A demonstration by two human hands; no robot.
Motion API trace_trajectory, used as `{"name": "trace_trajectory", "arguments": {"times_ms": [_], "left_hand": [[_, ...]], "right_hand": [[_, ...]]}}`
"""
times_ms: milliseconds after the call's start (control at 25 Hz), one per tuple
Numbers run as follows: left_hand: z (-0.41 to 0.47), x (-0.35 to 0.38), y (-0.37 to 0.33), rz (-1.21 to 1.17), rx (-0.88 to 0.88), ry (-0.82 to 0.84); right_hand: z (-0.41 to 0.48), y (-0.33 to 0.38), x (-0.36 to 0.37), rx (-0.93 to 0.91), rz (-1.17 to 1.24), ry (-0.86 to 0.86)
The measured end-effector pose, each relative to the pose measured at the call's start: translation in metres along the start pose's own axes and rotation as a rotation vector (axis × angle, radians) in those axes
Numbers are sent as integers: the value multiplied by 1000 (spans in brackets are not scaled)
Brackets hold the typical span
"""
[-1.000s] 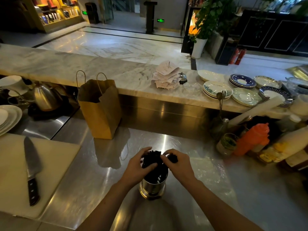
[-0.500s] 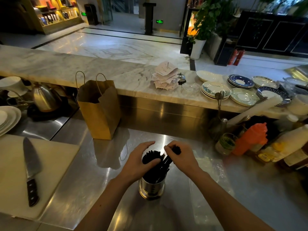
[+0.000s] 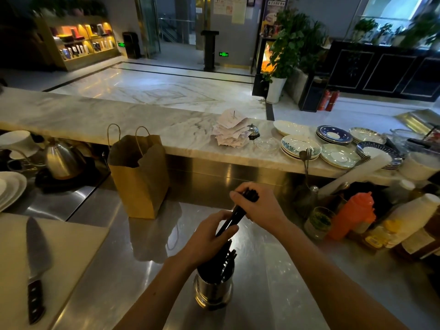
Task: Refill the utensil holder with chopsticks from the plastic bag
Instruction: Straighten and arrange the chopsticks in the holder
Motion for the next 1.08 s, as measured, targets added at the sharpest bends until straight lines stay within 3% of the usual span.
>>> {"name": "trace_trajectory", "arguments": {"times_ms": [280,440,600,1080], "left_hand": [[16,-9,-47,-293,109,16],[25,-21,-74,-383,165,-1],[34,-35,-91,-481,153,-35],[31,-47,-113,-583,63,-86]], "right_hand": [[39,41,-28,-52,27,-16],[53,57,-42,-32,71,-123],[62,68,-48,31,122,-202],[68,85,-37,35,-118,-290]]}}
Point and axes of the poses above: each hand's wrist, its own z-axis towards the middle knuckle, its own x-axis out of the palm, y = z × x, the point moved 9 cm from there along z, towards the middle knuckle, and after that the axes turned 14 degrees about -z, right-handed, at the moved point
